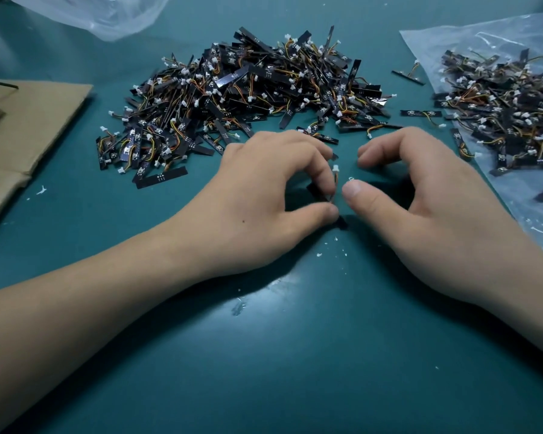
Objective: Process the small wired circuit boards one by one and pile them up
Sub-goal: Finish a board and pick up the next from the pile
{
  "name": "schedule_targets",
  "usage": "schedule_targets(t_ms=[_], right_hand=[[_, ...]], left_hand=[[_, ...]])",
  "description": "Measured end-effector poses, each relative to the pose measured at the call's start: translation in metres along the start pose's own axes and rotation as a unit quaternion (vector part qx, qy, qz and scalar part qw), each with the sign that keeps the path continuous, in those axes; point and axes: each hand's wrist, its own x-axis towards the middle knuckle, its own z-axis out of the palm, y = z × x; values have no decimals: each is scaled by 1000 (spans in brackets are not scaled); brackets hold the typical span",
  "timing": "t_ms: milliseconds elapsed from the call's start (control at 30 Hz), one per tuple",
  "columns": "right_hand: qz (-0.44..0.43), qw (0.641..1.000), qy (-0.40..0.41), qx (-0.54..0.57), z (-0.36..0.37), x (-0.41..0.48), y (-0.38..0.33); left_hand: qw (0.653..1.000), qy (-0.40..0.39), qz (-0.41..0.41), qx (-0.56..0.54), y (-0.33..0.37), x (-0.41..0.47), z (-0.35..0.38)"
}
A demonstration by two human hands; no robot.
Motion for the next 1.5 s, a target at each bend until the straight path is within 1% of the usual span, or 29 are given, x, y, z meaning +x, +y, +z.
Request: schedule_targets(t_ms=[100,200,300,367,500,567,633,733,867,1000,1133,1333,1433,1500], right_hand=[[-66,997,-35,-22,1,1,-3],[-105,994,-39,7,1,1,1],[-86,995,-14,56,0,2,4],[-68,995,5,69,-1,2,5],[-75,996,-28,40,0,2,5],[-79,996,-35,33,0,2,5],[-82,995,-36,39,0,2,4],[-76,994,-17,70,-1,2,4],[-58,994,29,89,-1,-1,2],[-54,995,23,87,-2,-1,0],[-52,996,14,71,-2,0,2],[-60,993,0,102,-2,1,1],[-55,992,-11,109,-2,1,2],[-58,992,-5,108,-1,1,1]], left_hand=[[999,29,8,-27,-4,1,0],[998,53,17,-16,-1,0,1],[997,61,31,-27,2,-2,0],[997,60,38,-29,2,-2,0],[995,86,29,-43,3,-4,-1],[993,104,27,-57,3,-3,-1],[992,106,28,-65,4,-3,-1],[991,104,29,-79,5,-4,-1],[988,122,17,-91,4,-4,-1],[990,111,5,-92,3,-3,-1],[992,97,14,-80,5,-4,-1],[992,65,10,-107,5,-2,-2],[995,40,21,-92,6,-3,-1],[995,43,23,-82,5,-3,-1]])
